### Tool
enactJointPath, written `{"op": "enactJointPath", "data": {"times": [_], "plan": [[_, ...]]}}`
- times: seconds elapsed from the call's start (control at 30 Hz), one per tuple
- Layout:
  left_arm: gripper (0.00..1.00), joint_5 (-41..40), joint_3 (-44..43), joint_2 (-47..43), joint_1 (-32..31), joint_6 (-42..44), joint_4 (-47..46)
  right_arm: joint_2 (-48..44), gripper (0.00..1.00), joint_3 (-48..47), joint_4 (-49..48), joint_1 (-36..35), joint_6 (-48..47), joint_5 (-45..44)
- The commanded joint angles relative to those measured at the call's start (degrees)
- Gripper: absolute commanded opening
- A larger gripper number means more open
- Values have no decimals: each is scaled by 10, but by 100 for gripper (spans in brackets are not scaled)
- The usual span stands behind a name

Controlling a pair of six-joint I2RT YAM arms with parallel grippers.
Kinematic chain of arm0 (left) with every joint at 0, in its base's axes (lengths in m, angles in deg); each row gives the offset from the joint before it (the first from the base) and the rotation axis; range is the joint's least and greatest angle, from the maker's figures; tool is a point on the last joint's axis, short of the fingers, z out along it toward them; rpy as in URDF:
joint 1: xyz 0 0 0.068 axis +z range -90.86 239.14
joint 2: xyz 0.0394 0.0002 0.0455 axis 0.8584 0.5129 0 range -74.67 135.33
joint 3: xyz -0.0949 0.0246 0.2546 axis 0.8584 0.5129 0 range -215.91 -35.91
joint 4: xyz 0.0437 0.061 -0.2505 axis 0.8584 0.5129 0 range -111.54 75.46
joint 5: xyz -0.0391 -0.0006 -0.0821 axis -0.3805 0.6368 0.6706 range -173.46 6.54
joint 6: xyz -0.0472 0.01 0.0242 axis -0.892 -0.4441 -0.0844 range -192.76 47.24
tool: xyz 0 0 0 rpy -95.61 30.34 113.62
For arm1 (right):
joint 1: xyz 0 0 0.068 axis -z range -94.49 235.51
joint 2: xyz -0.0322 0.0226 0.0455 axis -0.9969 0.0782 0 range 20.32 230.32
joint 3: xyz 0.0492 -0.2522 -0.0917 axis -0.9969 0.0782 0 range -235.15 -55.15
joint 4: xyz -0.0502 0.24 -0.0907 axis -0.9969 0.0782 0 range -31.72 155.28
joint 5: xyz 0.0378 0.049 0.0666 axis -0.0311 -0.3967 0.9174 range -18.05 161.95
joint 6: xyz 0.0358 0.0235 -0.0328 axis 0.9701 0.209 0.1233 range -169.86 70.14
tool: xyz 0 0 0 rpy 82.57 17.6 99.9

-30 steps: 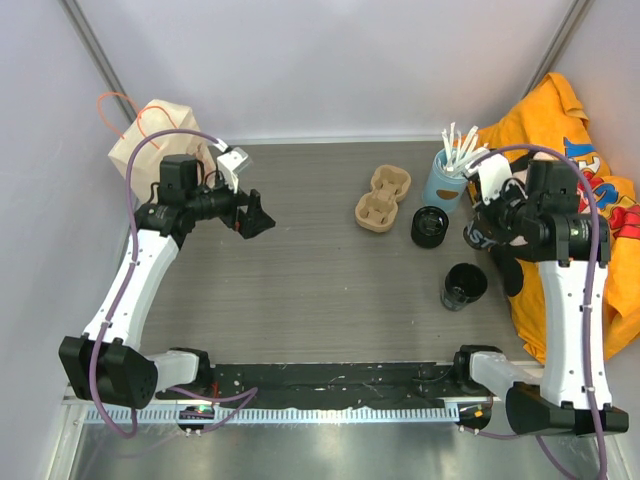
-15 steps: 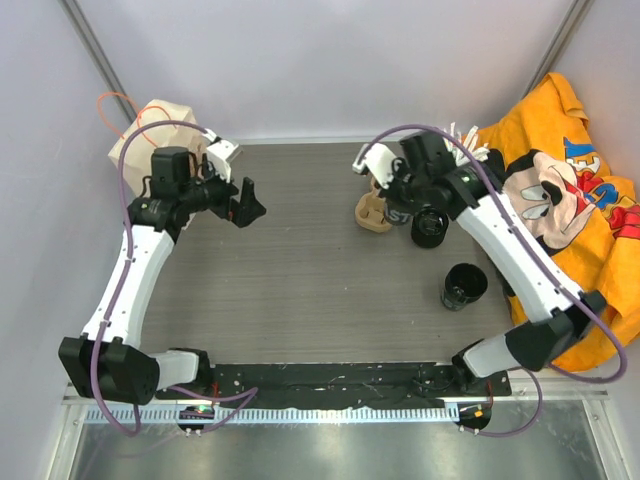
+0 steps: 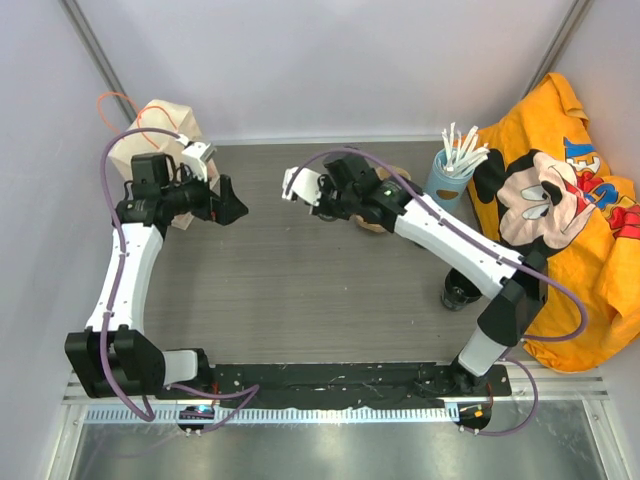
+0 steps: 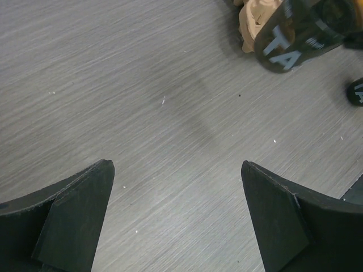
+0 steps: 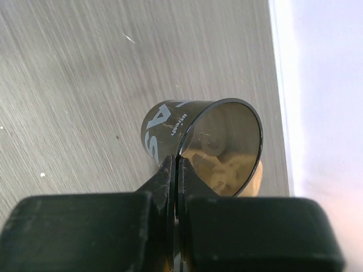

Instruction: Pack the takeout coffee

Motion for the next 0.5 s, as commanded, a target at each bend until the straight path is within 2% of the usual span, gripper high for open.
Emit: {"op": "enactJointPath", "data": {"times": [0.0,0.3,0.47], "plan": [[100,27,6,-8,12,-14,-29,22,1,22,-85,-23,0,-5],[100,123,53,-79,78,-10,-57,55,1,103,-189,-66,40,-49],[100,170,44,-96,98,12,-35,73,1,118,-215,-78,58,-64]]}}
